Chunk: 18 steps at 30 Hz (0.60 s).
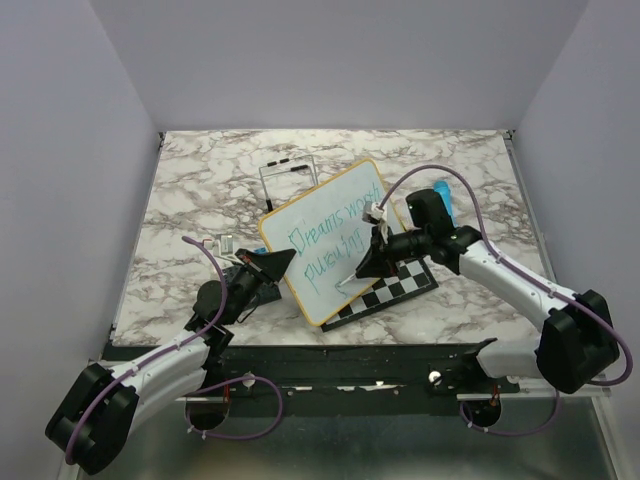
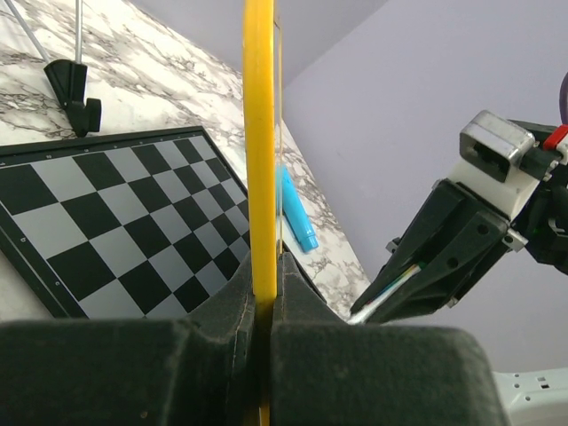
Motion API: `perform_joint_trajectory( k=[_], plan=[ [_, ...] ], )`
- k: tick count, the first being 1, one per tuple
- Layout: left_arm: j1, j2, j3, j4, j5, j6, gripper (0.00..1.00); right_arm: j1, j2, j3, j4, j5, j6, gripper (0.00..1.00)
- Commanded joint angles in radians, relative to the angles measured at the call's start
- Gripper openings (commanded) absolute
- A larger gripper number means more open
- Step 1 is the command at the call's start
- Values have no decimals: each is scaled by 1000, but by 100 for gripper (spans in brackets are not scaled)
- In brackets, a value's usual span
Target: Write a sentence on the whiteboard
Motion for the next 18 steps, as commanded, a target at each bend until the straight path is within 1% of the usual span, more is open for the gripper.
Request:
perform_joint_trajectory(
  k=[1,3,6,18],
  plan=[
    [-3,-17,-18,86,-22,21,0,-87,-54,-2,17,-37,12,1],
    [-2,-8,-16,92,-19,23,0,-120,-52,-11,7,-23,-28,1],
    [-3,8,-15,109,-17,18,0,-126,-29,4,-49,-18,-88,1],
    [-3,12,-7,108,-12,20,0,-124,45,32,-73,-46,-97,1]
  ],
)
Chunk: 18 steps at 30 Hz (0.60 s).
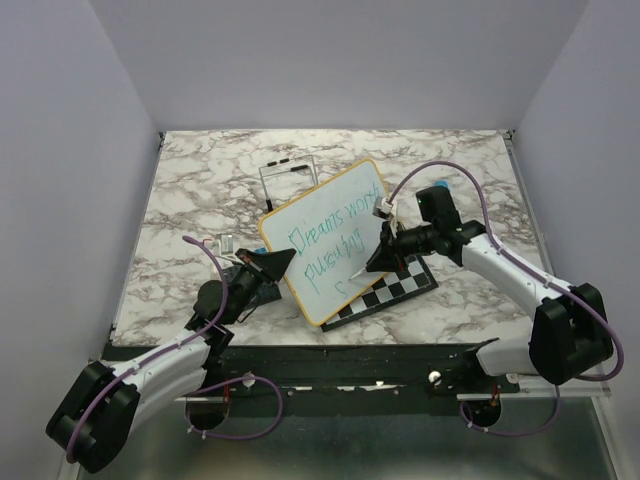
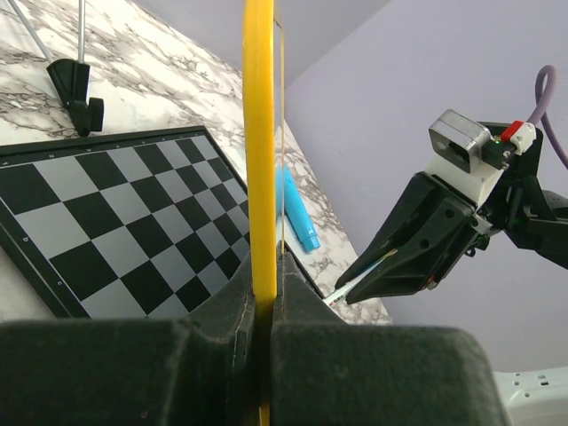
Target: Write a sentence on the whiteboard
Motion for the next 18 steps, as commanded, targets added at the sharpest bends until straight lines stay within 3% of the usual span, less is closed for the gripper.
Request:
perform_joint_trajectory(
  k=[1,18],
  plan=[
    [-3,3,-7,100,-12,20,0,3,31,30,-17,-30,-15,1],
    [-3,-5,-13,100,-14,22,0,3,71,30,-124,-17,-93,1]
  ],
)
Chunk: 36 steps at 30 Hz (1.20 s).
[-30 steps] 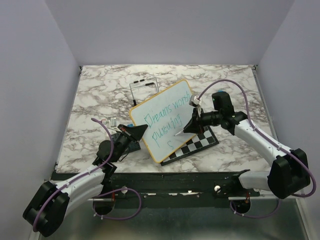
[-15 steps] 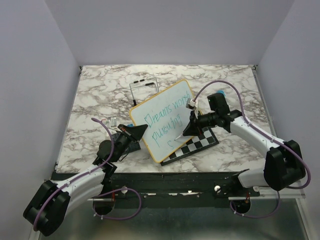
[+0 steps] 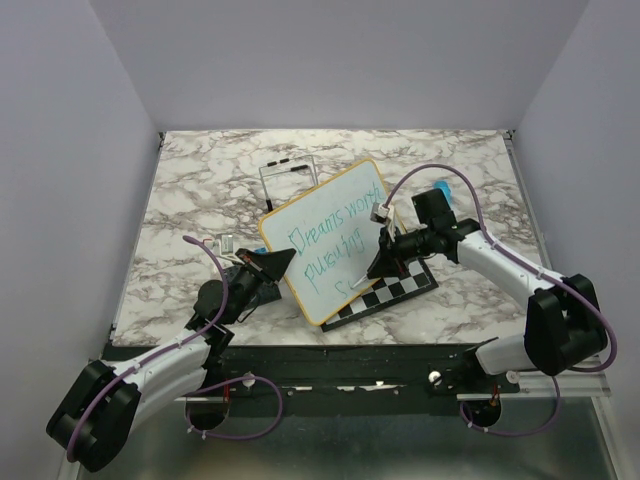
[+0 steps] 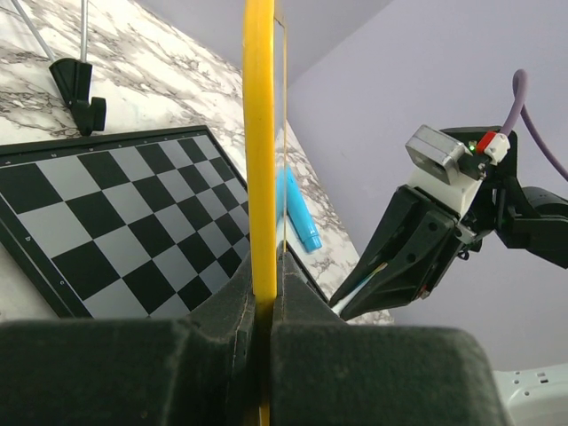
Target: Write a sentence on the whiteboard
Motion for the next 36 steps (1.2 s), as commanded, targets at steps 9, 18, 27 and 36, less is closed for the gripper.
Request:
perform_joint_trajectory(
  k=[9,18,27,36],
  plan=[
    [-3,4,-16,118,-11,18,0,4,2,44,-40,4,-18,1],
    [-3,1,-16,112,-11,18,0,4,1,69,39,33,43,1],
    [-2,-7,-18,109,-11,21,0,-45,1,61,40,59,54,1],
    [-3,-4,-16,109,-11,21,0,-46,33,60,-62,41,-35,1]
  ],
)
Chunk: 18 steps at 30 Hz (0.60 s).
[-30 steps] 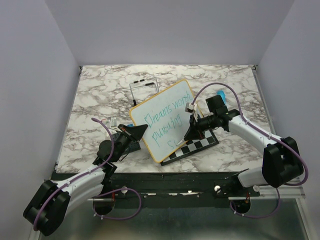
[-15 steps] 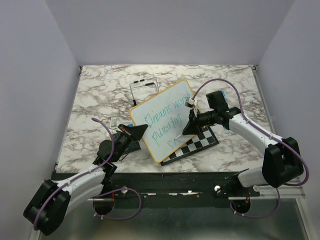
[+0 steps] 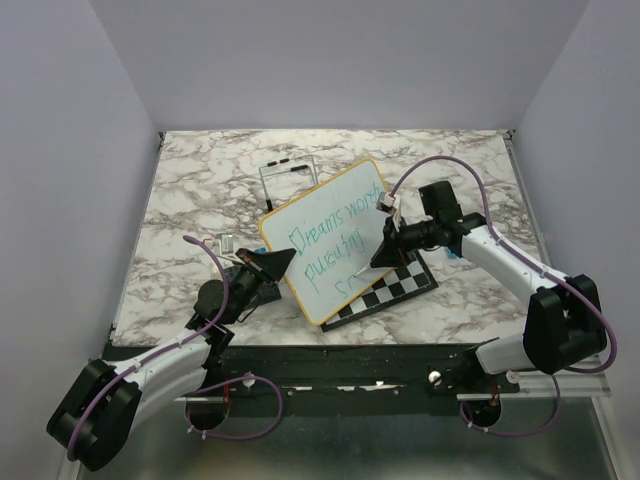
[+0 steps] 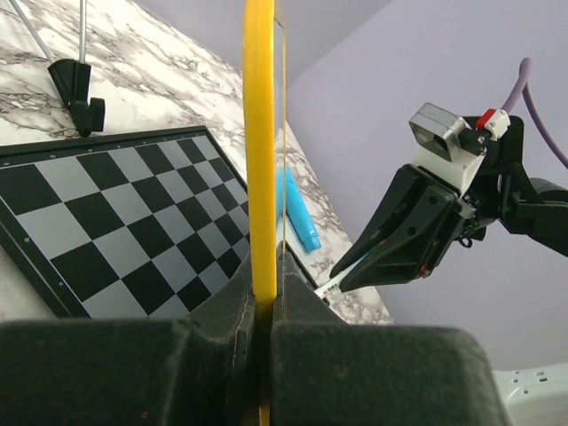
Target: Write a sentence on the whiteboard
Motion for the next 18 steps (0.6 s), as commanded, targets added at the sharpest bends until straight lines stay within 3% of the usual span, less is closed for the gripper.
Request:
perform_joint_trajectory(
  k=[1,9,18],
  plan=[
    [-2,-10,-16,99,-11,21,0,-1,32,14,-82,13,-82,1],
    [-3,1,-15,110,-9,21,0,0,60,21,-133,13,-122,1],
    [-3,4,-8,106,-6,21,0,0,37,66,-38,8,-24,1]
  ],
)
